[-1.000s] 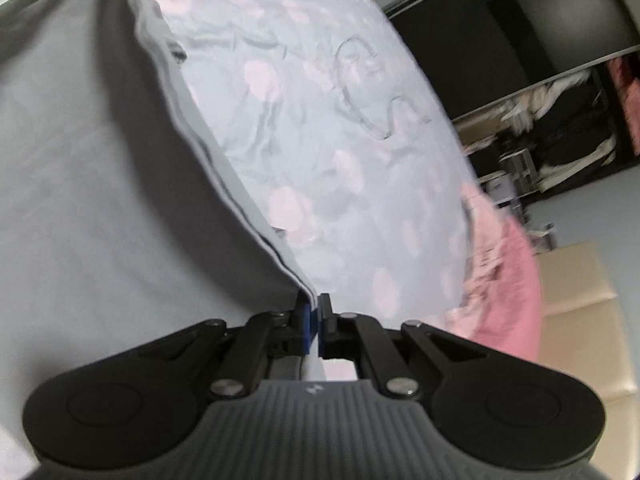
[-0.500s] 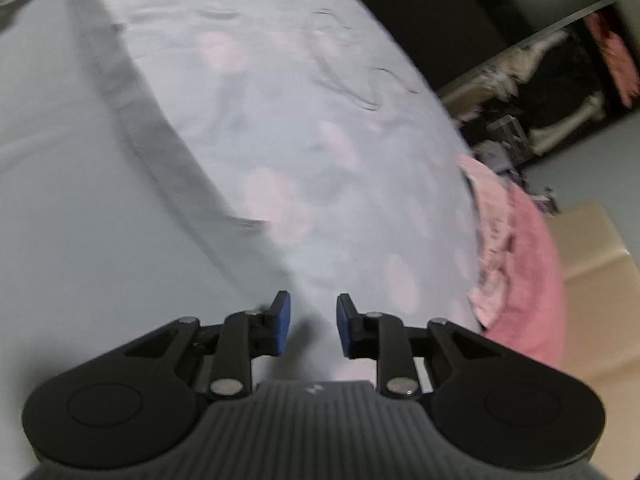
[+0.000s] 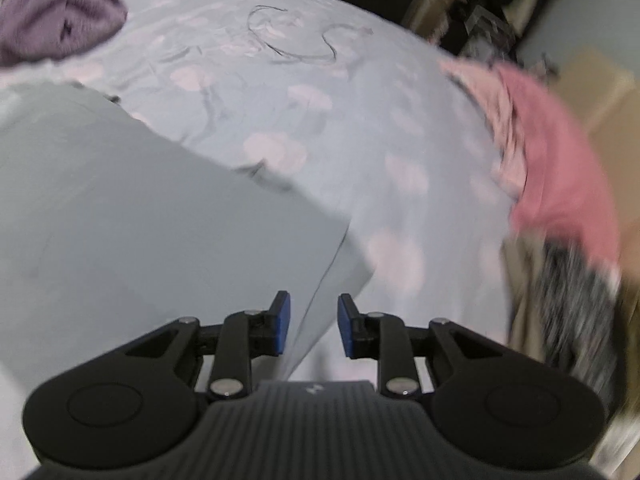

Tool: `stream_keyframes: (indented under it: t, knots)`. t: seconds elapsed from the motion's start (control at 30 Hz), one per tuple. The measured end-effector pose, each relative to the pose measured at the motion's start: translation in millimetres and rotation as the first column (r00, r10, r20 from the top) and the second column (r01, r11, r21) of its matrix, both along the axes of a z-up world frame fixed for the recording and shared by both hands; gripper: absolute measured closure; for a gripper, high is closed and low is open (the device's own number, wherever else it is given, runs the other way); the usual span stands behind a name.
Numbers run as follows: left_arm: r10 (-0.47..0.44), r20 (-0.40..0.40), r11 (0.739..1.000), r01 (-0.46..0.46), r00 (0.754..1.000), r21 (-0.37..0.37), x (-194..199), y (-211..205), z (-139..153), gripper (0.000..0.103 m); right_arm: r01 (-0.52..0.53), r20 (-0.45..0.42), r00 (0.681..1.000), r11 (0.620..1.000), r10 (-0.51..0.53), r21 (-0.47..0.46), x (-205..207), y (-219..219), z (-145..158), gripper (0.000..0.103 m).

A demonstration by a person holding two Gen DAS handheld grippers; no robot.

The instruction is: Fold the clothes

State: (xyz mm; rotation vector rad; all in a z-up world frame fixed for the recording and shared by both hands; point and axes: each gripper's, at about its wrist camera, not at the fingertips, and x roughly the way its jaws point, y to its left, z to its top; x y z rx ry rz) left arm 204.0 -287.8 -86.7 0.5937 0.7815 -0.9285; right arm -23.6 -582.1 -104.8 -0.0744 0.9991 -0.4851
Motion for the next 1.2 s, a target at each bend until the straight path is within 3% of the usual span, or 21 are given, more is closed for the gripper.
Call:
stream_keyframes:
  t: [0.2,0.33,0.43,0.53,0.63,0.77,0.9,1.07,1.1,1.17,1.2]
  knots:
    - [0.045,-0.181,0.995,-0.060,0.982,-0.080,-31.7,57.0,-11.5,0.074,0.128,0.110,0.980,0.948,-0.166,0.290,-78.0,9.5,1.7,0.075]
    - [0.062,-0.232,0.990,-0.089,0.971,-0.107,-47.6,74.6,-20.6,0.074,0.154,0.145,0.966,0.930,-0.213,0.334,-111.6,16.1,2.3,0.074]
    - [0.046,-0.247,0.992,-0.075,0.968,-0.106,-55.5,76.8,-28.0,0.074,0.086,0.195,0.965,0.913,-0.176,0.398,-126.8,24.4,-1.2,0.074]
    - [0.021,-0.233,0.993,-0.046,0.972,-0.104,-64.1,76.1,-32.6,0.074,-0.054,0.192,0.981,0.955,-0.004,0.293,-126.1,47.6,-11.2,0.072]
    - [0.006,-0.221,0.995,-0.027,0.975,-0.091,-70.1,74.3,-36.0,0.074,-0.153,0.125,0.984,0.966,0.129,0.207,-122.1,65.6,-25.9,0.072]
    - [0.011,-0.212,0.996,-0.028,0.977,-0.079,-71.4,72.7,-38.7,0.074,-0.171,0.089,0.983,0.975,0.159,0.141,-118.8,64.4,-38.1,0.064]
    - [0.018,-0.220,0.996,-0.036,0.975,-0.076,-68.8,70.2,-42.3,0.074,-0.224,0.121,0.971,0.965,0.208,0.138,-116.9,55.9,-38.4,0.064]
    - [0.018,-0.219,0.998,-0.033,0.975,-0.062,-67.7,66.4,-47.4,0.074,-0.314,0.094,0.948,0.942,0.304,0.119,-106.1,56.1,-44.8,0.063]
    - [0.018,-0.219,0.998,-0.031,0.976,-0.060,-67.9,66.2,-48.2,0.074,-0.322,0.088,0.946,0.938,0.312,0.130,-104.9,54.6,-46.2,0.064]
    - [0.019,-0.220,0.998,-0.032,0.975,-0.056,-67.7,65.7,-49.9,0.074,-0.315,0.066,0.949,0.937,0.308,0.154,-106.7,50.1,-48.9,0.081]
    - [0.019,-0.221,0.998,-0.032,0.975,-0.053,-67.8,65.5,-50.8,0.074,-0.311,0.054,0.951,0.936,0.306,0.166,-107.6,47.8,-50.3,0.081]
